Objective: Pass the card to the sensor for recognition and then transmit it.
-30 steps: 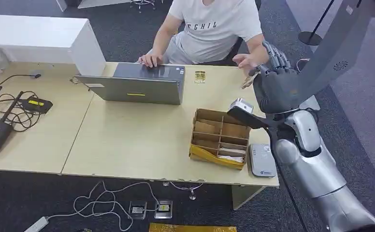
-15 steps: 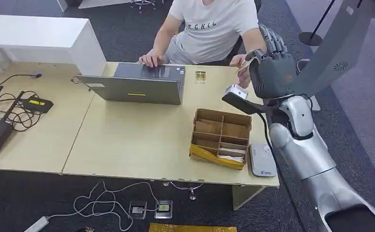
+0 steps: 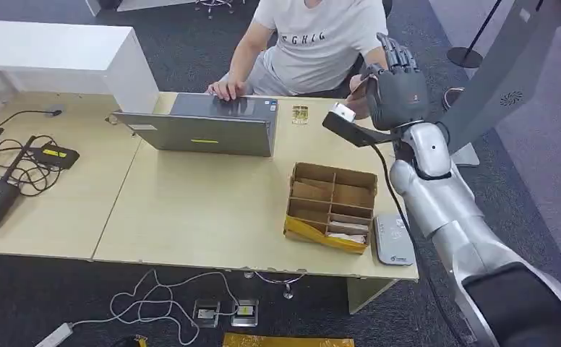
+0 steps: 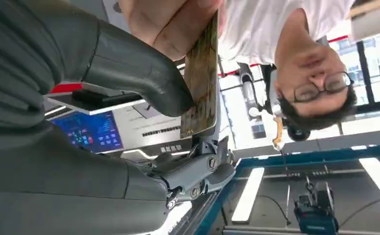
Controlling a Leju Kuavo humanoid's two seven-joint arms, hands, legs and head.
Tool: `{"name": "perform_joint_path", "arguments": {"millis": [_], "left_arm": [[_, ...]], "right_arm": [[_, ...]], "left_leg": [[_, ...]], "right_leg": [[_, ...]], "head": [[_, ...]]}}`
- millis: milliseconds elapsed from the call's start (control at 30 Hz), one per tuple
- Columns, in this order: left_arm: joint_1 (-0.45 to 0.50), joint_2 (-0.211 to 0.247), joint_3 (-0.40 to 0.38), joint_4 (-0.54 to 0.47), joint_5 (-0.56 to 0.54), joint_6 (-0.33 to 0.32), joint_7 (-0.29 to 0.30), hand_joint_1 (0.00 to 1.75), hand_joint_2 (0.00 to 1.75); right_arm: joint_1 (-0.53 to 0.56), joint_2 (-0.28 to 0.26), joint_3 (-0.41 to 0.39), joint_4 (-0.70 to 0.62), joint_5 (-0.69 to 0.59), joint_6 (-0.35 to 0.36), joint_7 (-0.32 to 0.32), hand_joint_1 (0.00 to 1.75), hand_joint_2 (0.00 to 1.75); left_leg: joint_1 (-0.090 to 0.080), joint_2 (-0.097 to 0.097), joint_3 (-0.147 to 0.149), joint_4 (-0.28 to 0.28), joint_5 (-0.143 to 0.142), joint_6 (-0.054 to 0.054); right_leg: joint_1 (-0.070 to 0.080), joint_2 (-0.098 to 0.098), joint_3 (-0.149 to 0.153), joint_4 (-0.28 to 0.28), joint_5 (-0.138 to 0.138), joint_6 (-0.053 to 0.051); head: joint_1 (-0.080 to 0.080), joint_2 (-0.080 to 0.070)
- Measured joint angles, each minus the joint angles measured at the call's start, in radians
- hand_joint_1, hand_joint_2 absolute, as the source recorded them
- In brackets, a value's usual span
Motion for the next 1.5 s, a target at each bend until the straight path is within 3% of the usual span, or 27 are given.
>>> {"name": "perform_joint_path", "arguments": {"millis": [500, 533, 567, 600, 633, 900, 1500], "left_arm": [[0.0, 0.0, -0.013, 0.0, -0.002, -0.006, 0.0, 0.0, 0.0], [0.0, 0.0, -0.013, 0.0, -0.002, -0.005, 0.0, 0.0, 0.0], [0.0, 0.0, -0.013, 0.0, -0.002, -0.006, 0.0, 0.0, 0.0], [0.0, 0.0, -0.013, 0.0, -0.002, -0.006, 0.0, 0.0, 0.0], [0.0, 0.0, -0.013, 0.0, -0.002, -0.005, 0.0, 0.0, 0.0], [0.0, 0.0, -0.014, 0.0, -0.001, -0.003, 0.0, 0.0, 0.0], [0.002, -0.003, -0.015, 0.0, 0.005, -0.01, 0.0, 0.0, 0.0]], "right_arm": [[-0.001, 0.007, 0.0, 0.073, 0.021, 0.009, 0.014, 1.75, 1.75], [-0.001, 0.007, 0.0, 0.075, 0.022, 0.01, 0.014, 0.82, 1.75], [-0.001, 0.007, 0.0, 0.077, 0.023, 0.01, 0.014, 0.0, 1.75], [-0.001, 0.007, 0.0, 0.079, 0.025, 0.01, 0.014, 0.0, 1.75], [-0.001, 0.007, 0.0, 0.081, 0.027, 0.009, 0.014, 0.0, 0.0], [-0.001, 0.01, 0.0, 0.099, 0.037, -0.022, -0.028, 0.0, 0.0], [-0.018, 0.01, -0.019, 0.123, 0.085, -0.088, -0.044, 0.0, 0.0]], "left_leg": [[0.0, 0.0, 0.0, 0.0, 0.0, 0.0], [0.0, 0.0, 0.0, 0.0, 0.0, 0.0], [0.0, 0.0, 0.0, 0.0, 0.0, 0.0], [0.0, 0.0, 0.0, 0.0, 0.0, 0.0], [0.0, 0.0, 0.0, 0.0, 0.0, 0.0], [0.0, 0.0, 0.0, 0.0, 0.0, 0.0], [0.0, 0.0, 0.0, 0.0, 0.0, 0.0]], "right_leg": [[0.0, 0.0, 0.0, 0.0, 0.0, 0.0], [0.0, 0.0, 0.0, 0.0, 0.0, 0.0], [0.0, 0.0, 0.0, 0.0, 0.0, 0.0], [0.0, 0.0, 0.0, 0.0, 0.0, 0.0], [0.0, 0.0, 0.0, 0.0, 0.0, 0.0], [0.0, 0.0, 0.0, 0.0, 0.0, 0.0], [0.0, 0.001, -0.001, 0.0, 0.0, 0.0]], "head": [[0.0, 0.0], [0.0, 0.0], [0.0, 0.0], [0.0, 0.0], [0.0, 0.0], [0.0, 0.0], [0.0, 0.0]]}}
